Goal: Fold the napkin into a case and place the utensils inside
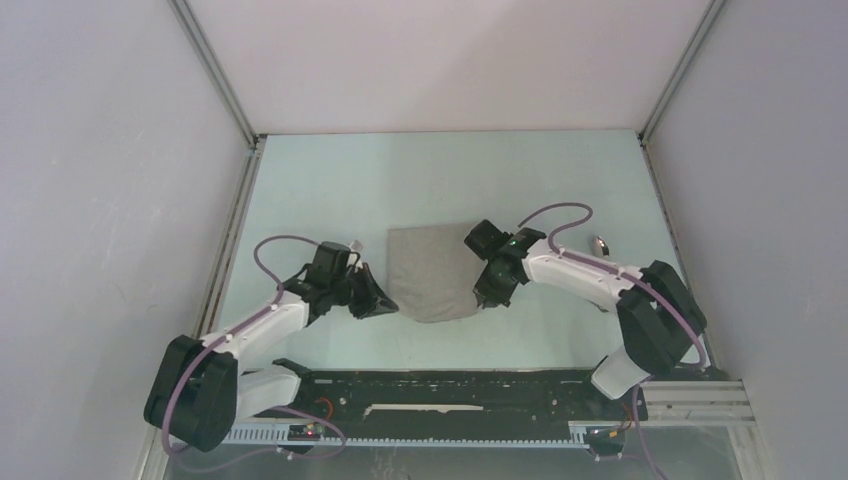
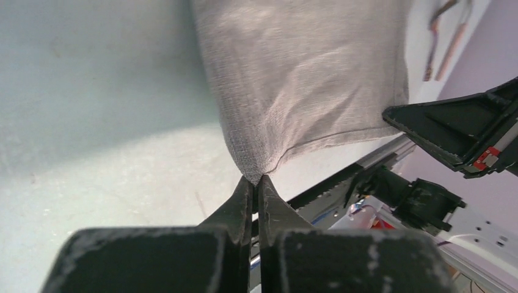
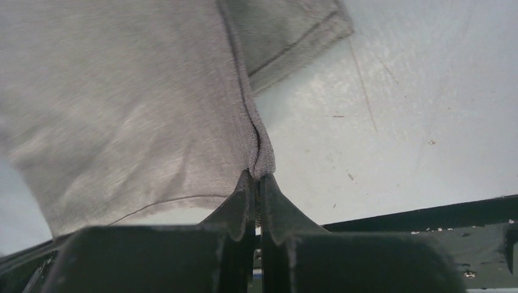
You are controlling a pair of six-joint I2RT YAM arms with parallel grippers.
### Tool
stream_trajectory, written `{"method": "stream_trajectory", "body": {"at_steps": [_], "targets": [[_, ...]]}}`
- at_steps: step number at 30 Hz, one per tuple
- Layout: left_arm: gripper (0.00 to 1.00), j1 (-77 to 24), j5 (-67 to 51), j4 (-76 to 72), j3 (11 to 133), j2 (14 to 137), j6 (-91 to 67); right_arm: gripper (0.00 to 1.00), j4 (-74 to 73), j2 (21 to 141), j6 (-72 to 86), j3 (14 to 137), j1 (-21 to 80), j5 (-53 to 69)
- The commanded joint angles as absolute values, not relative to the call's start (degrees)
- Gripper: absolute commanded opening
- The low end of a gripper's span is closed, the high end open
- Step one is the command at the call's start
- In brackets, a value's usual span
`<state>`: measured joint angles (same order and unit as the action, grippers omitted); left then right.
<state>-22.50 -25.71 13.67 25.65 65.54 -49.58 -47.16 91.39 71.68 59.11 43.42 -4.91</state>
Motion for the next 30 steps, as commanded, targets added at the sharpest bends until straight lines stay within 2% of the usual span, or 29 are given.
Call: {"method": "stream_trajectory", "body": {"at_steps": [1,7,14,25,30], "targets": [[0.00,-22.71,-25.18,17.61,32.78,63.07,-49.82,0.00,-46.76,86.62,62.90,63.87,40.74,-7.68],[0.00,-20.91,-20.70,19.61,47.55,73.00,-47.73,0.00,-32.61,89.17,41.09,70.35,32.07,-4.76],[0.00,-16.88,-18.58,20.78,69.19,88.88,-46.82,0.00,-28.70,102.92,26.28,91.20,24.47,-2.15],[0.00,-12.29,-19.76,19.05,90.21,100.87,-44.68,0.00,-29.19,122.84,22.66,123.09,19.88,9.27],[0.00,-12.13,-22.19,18.97,90.88,102.53,-44.27,0.00,-30.12,126.75,23.29,128.59,18.82,13.30]]}}
